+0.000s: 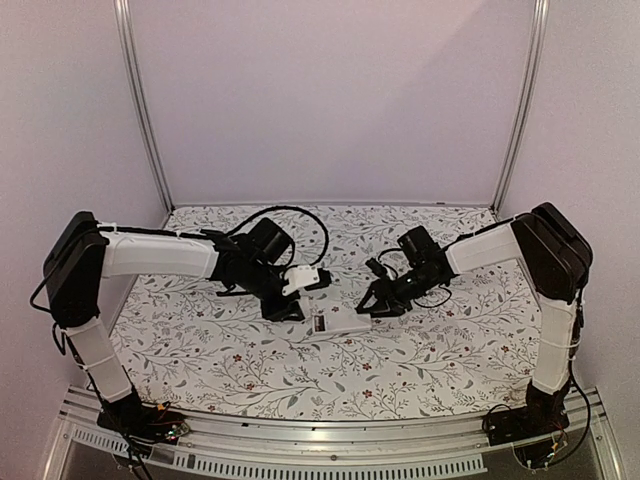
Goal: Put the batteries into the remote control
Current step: Move the remote control without the battery cover to the center of the board, then hold the remote control without the battery cover at the center of the board.
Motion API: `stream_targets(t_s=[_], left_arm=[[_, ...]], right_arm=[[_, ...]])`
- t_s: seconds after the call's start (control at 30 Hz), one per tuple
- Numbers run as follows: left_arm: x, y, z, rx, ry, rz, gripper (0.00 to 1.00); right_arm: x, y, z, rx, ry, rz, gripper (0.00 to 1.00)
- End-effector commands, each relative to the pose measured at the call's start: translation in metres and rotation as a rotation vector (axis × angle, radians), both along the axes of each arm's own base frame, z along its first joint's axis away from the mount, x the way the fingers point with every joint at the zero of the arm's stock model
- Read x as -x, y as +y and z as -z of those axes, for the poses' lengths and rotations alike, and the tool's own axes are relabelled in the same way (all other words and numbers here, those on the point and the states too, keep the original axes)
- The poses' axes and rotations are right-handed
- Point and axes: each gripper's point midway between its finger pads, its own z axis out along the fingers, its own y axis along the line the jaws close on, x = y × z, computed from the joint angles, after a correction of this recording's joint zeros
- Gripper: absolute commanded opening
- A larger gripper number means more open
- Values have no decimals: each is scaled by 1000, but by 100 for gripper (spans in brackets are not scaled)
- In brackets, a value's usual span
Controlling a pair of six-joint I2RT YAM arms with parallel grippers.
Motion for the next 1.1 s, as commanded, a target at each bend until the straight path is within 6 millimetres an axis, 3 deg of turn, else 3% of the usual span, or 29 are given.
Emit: stream_targets(t_s=[0.0, 0.17, 0.33, 0.5, 0.7, 0.87, 1.07], left_arm=[[7, 4, 12, 0, 47, -40, 40], [18, 5, 28, -39, 70, -62, 38], [23, 2, 31, -39, 97, -72, 38], [25, -2, 38, -45, 147, -94, 39], [27, -7, 44, -57, 179, -84, 42], [27, -9, 42, -51, 178, -78, 42], [28, -12, 41, -52, 178, -60, 44]], right_arm=[[16, 4, 25, 54, 24, -69, 48], [14, 18, 21, 45, -12, -120, 48], [22, 29, 18, 23, -5, -167, 48], [20, 27, 11, 24, -20, -157, 51], [3, 15, -10, 0, -42, -86, 63], [-4, 7, -22, -23, -56, -46, 65], [-6, 4, -23, -25, -53, -34, 66]])
